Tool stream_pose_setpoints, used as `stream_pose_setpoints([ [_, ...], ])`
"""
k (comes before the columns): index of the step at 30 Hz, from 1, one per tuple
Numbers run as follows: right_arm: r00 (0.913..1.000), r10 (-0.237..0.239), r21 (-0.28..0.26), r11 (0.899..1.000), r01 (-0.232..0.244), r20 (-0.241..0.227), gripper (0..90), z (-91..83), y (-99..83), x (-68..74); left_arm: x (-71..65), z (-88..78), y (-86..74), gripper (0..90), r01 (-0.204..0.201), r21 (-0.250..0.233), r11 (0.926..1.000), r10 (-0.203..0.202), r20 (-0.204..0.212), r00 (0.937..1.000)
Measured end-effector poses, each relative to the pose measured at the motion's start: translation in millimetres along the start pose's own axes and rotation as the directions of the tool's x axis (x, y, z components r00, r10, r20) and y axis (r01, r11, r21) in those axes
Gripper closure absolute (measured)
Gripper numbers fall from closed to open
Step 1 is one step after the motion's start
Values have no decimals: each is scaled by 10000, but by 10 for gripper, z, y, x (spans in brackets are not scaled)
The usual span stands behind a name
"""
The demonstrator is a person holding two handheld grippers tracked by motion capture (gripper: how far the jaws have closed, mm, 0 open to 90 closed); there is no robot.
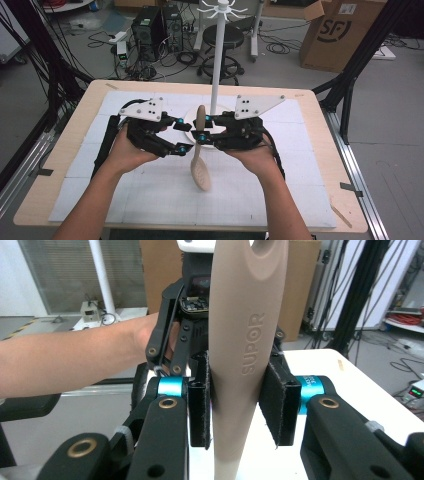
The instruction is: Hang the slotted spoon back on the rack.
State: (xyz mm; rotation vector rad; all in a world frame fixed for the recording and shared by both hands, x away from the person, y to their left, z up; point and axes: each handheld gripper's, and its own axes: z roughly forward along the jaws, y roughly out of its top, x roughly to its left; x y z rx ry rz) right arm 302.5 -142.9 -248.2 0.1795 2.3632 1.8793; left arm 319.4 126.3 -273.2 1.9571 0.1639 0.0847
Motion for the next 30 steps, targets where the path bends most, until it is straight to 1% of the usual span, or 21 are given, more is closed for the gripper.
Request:
stream_pose_setpoints([
  [1,10000,-1,-11,10000,1,59,681,-15,0,-3,12,-39,-30,379,77,0,10000,-77,-31,10000],
  [2,10000,1,-4,10000,-1,84,681,-31,0,-5,20,-83,-71,362,312,-94,9995,-313,-73,9995],
  [3,9999,18,-19,10000,-18,134,680,-48,0,-9,23,-112,-95,342,403,-101,9991,-404,-103,9991],
  [5,9997,63,-6,10000,-63,227,680,-74,0,-12,10,-203,-176,313,479,-180,9987,-483,-224,9986],
  [7,9995,91,14,10000,-91,293,680,-104,-2,-21,-7,-304,-278,278,594,-415,9974,-610,-370,9975],
  [8,9993,92,-9,10000,-92,369,680,-119,-4,-28,-10,-358,-338,265,585,-445,9973,-605,-467,9971],
  [10,9989,141,-17,9999,-140,455,680,-146,-7,-42,-8,-443,-473,247,675,-514,9964,-712,-730,9948],
  [11,9985,166,-28,9999,-165,529,681,-157,-9,-45,-4,-475,-538,235,797,-492,9956,-841,-944,9920],
  [12,9983,172,-7,9999,-172,548,680,-169,-11,-50,5,-504,-597,222,928,-556,9941,-983,-1052,9896],
  [14,9979,212,-38,9998,-210,611,680,-186,-13,-59,23,-554,-698,205,1118,-737,9910,-1198,-1137,9863],
  [15,9974,211,-23,9998,-210,690,680,-195,-14,-69,25,-567,-727,199,1107,-771,9909,-1192,-1158,9861],
  [17,9970,259,-14,9997,-259,724,680,-208,-15,-80,26,-575,-761,199,1052,-769,9915,-1139,-1185,9864],
  [18,9969,245,15,9997,-247,747,680,-216,-15,-87,33,-572,-766,200,1142,-685,9911,-1222,-1255,9845],
  [19,9964,264,61,9996,-270,806,680,-225,-16,-96,30,-564,-766,198,1135,-647,9914,-1213,-1329,9837],
  [21,9958,279,130,9995,-292,872,680,-238,-17,-105,13,-534,-771,192,1083,-550,9926,-1149,-1372,9839],
  [23,9947,282,115,9995,-295,993,680,-253,-20,-112,-1,-496,-784,175,1064,-303,9939,-1098,-1478,9829],
  [25,9948,295,93,9995,-306,975,680,-264,-24,-115,-8,-493,-801,169,1051,-184,9943,-1067,-1555,9821],
  [27,9946,307,106,9994,-320,992,680,-281,-29,-125,-13,-520,-817,162,1068,-250,9940,-1094,-1571,9815],
  [30,9928,329,171,9992,-350,1150,680,-313,-32,-148,-18,-581,-851,128,1083,-154,9940,-1093,-1936,9750],
])
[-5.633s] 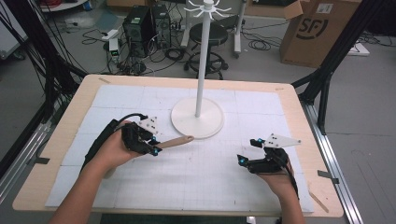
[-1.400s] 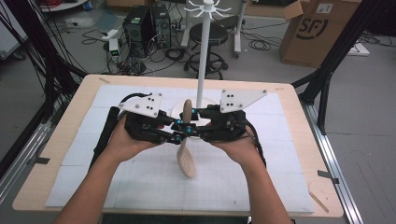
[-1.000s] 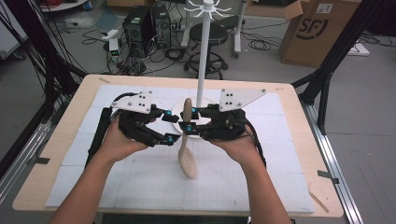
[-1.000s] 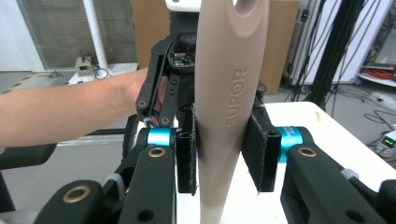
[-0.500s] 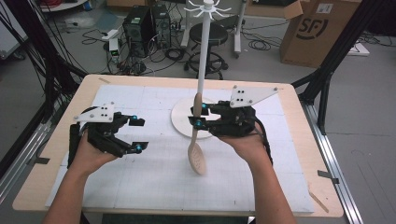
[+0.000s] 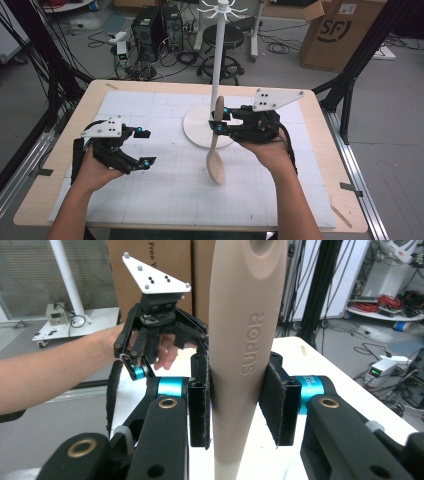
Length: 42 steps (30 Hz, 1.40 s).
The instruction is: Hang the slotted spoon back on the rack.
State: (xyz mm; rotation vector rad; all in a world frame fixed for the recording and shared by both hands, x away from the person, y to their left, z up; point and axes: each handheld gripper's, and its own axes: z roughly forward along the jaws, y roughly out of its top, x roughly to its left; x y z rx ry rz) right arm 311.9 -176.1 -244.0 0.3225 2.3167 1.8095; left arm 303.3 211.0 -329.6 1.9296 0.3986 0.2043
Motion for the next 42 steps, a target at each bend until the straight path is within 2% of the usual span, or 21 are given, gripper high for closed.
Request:
stream_pose_setpoints([
  [3,10000,-5,-9,10000,5,89,680,-32,10,-16,30,-64,-60,122,205,-122,9997,-206,-53,9998],
  [8,9999,-22,-40,10000,23,140,680,-88,39,-37,51,-99,-112,112,327,-210,9992,-329,-96,9994],
  [12,9994,-19,-196,9998,26,341,680,-155,88,-75,53,-105,-116,93,273,-194,9994,-276,-168,9995],
  [22,9956,-266,247,9994,245,900,680,-189,346,-191,66,-121,-141,85,170,-180,9997,-172,-132,9998],
  [26,9936,-388,138,9992,376,1057,680,-209,439,-222,74,-120,-145,85,177,-197,9996,-179,-60,9998],
  [29,9935,-268,-39,9996,274,1104,679,-237,487,-254,82,-123,-153,85,191,-168,9997,-192,-61,9998],
  [37,9868,-115,272,9996,72,1618,680,-279,578,-401,93,-137,-167,85,228,-173,9996,-228,9,9997],
  [42,9853,-23,413,9991,-48,1707,680,-291,609,-507,97,-138,-177,85,254,-198,9995,-253,18,9997],
])
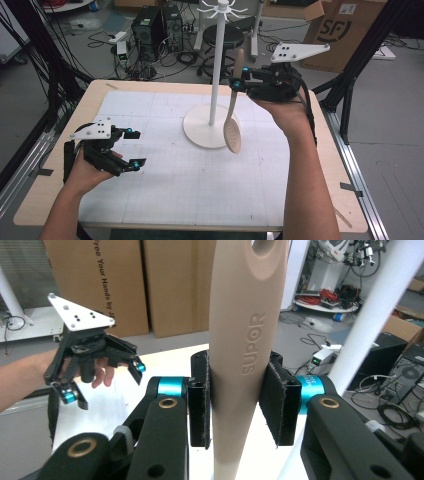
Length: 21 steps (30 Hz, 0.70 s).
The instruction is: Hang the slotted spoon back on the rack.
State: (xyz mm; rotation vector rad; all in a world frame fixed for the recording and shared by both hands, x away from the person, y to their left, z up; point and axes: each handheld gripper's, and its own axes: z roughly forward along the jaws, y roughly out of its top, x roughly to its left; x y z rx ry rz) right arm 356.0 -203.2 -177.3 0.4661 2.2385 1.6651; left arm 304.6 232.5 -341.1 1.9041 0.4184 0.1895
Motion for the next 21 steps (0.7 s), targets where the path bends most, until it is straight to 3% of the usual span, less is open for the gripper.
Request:
stream_pose_setpoints([
  [8,9998,34,204,9998,-38,180,679,27,32,-169,82,11,-61,85,208,134,9997,-207,-53,9998],
  [21,9979,132,575,9982,-169,639,680,104,213,-417,63,-12,-58,79,167,39,9999,-167,-113,9998],
])
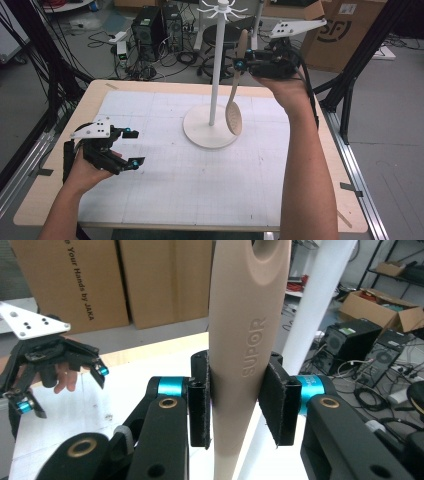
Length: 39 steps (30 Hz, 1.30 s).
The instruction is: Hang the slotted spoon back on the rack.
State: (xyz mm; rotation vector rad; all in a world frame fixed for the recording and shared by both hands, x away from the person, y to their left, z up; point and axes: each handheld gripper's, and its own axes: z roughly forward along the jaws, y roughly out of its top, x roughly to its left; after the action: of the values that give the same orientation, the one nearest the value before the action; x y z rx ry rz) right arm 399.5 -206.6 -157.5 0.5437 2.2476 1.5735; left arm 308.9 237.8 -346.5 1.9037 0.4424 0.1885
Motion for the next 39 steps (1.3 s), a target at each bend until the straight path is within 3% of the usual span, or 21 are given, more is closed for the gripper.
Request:
stream_pose_setpoints([
  [11,9988,16,503,9987,-40,482,680,-14,221,-174,-13,-26,-19,79,-22,-42,10000,22,-41,10000],
  [22,9951,308,821,9959,-386,942,680,13,277,-396,-25,-14,-27,79,-97,-30,9999,97,12,10000],
  [26,9935,319,1178,9920,-447,1089,680,64,274,-438,-26,-20,-27,79,-104,-46,9999,104,36,9999],
  [39,9906,385,1327,9896,-561,1314,680,151,282,-468,-35,-16,-26,79,-115,-13,9999,115,80,9999],
])
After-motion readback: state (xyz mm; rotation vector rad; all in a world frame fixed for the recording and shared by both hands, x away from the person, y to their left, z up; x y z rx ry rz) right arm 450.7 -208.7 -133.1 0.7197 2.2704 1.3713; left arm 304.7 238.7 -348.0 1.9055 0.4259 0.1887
